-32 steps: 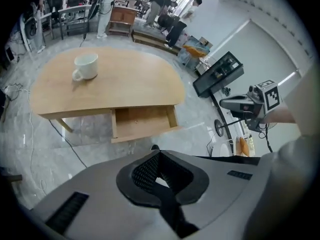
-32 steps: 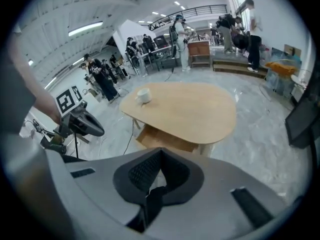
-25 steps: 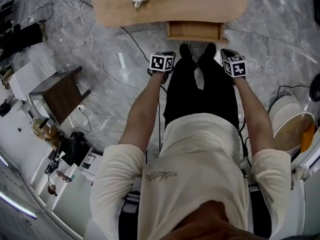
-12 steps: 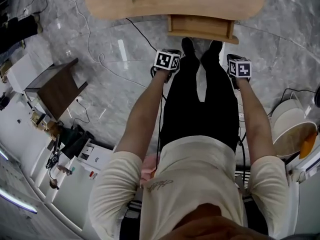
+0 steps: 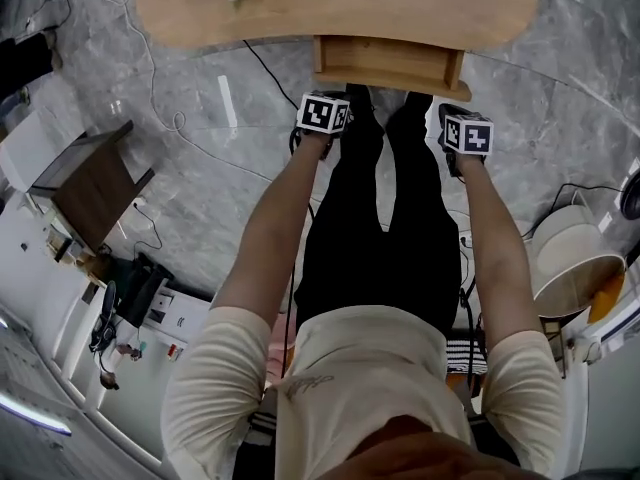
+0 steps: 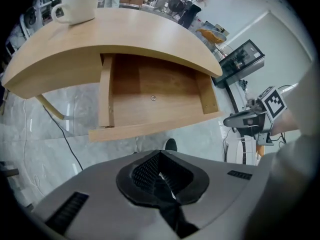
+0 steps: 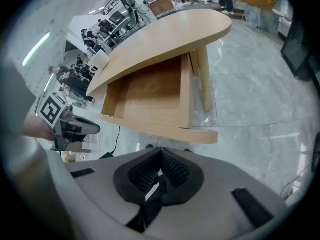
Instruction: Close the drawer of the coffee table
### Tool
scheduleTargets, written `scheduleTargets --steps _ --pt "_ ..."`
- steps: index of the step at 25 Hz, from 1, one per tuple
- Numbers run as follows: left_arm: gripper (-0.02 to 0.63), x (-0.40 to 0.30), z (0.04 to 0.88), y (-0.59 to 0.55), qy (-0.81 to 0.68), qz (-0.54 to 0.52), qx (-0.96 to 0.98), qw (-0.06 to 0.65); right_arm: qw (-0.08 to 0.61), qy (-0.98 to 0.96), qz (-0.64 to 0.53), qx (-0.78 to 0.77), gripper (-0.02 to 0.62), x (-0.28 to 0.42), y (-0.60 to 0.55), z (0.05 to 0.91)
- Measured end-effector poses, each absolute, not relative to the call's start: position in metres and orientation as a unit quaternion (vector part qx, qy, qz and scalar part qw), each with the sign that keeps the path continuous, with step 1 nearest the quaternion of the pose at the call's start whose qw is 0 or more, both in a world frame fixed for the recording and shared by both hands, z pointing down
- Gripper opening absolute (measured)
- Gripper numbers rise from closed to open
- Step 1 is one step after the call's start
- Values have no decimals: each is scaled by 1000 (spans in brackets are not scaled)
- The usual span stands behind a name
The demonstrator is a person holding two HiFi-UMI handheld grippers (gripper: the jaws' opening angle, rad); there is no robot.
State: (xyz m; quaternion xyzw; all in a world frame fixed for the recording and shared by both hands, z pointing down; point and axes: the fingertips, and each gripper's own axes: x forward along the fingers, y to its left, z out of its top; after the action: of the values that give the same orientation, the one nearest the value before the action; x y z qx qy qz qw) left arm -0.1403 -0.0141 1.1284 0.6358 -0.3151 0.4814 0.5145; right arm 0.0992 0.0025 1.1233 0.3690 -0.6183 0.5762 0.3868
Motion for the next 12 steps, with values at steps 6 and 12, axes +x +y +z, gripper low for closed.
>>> scheduleTargets --steps 6,12 --pt "5 -151 1155 -26 -310 492 637 506 360 -614 597 370 -5 78 -10 1152" --pt "5 -164 1167 -33 -325 493 635 498 315 -608 618 385 -5 65 -19 1158"
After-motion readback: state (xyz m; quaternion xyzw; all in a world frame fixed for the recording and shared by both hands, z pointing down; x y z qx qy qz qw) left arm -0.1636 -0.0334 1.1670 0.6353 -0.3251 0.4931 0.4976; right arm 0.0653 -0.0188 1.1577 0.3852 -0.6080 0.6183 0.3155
